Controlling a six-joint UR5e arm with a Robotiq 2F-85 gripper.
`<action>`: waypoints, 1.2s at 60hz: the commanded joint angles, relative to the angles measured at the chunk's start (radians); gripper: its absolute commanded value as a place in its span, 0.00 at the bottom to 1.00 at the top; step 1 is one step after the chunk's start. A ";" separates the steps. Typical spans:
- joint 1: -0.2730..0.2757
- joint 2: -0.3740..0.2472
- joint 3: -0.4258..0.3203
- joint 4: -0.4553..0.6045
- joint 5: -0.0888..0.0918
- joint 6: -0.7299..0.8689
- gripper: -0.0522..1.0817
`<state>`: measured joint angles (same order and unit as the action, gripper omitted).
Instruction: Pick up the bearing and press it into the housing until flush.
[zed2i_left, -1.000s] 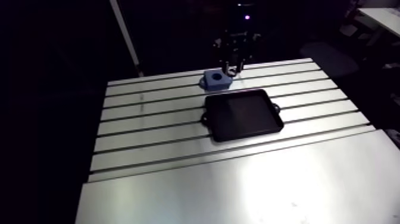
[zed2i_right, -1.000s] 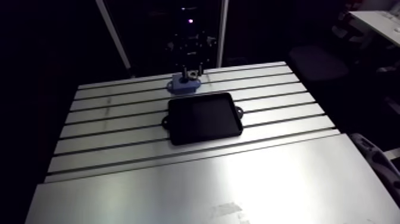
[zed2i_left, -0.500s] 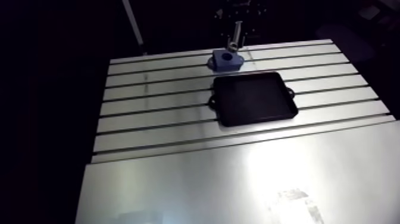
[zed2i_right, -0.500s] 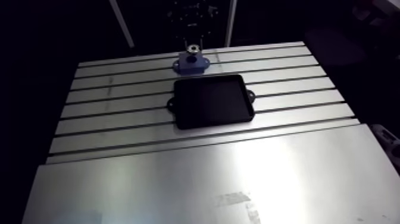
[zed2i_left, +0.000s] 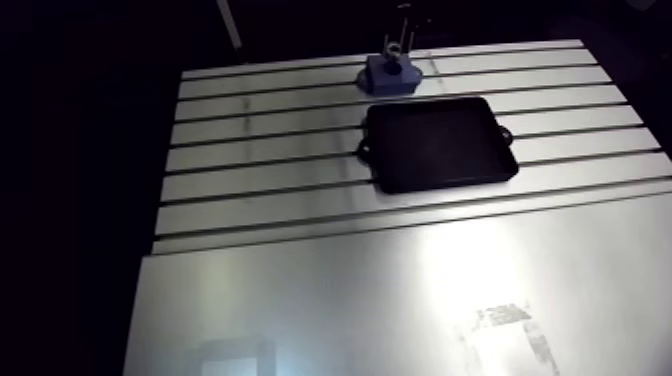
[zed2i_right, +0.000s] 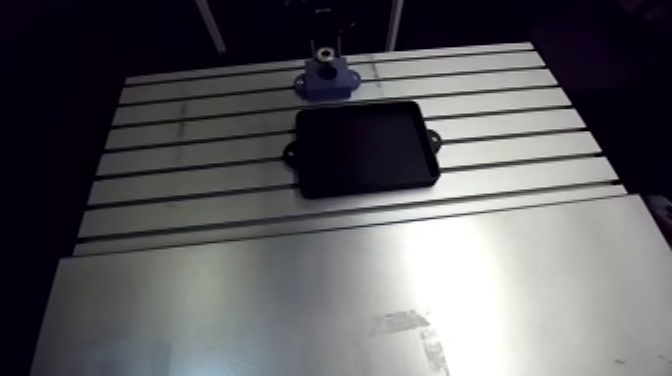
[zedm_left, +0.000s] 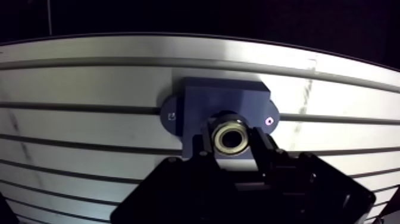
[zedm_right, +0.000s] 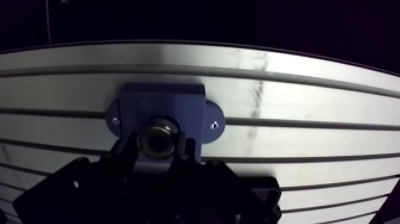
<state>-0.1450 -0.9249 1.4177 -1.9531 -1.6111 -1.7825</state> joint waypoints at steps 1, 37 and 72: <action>0.001 0.011 -0.003 -0.004 -0.002 0.002 0.66; 0.001 0.019 0.010 -0.008 -0.002 0.005 0.66; 0.001 0.024 0.010 -0.008 -0.002 0.005 0.66</action>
<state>-0.1431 -0.9031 1.4272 -1.9612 -1.6130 -1.7771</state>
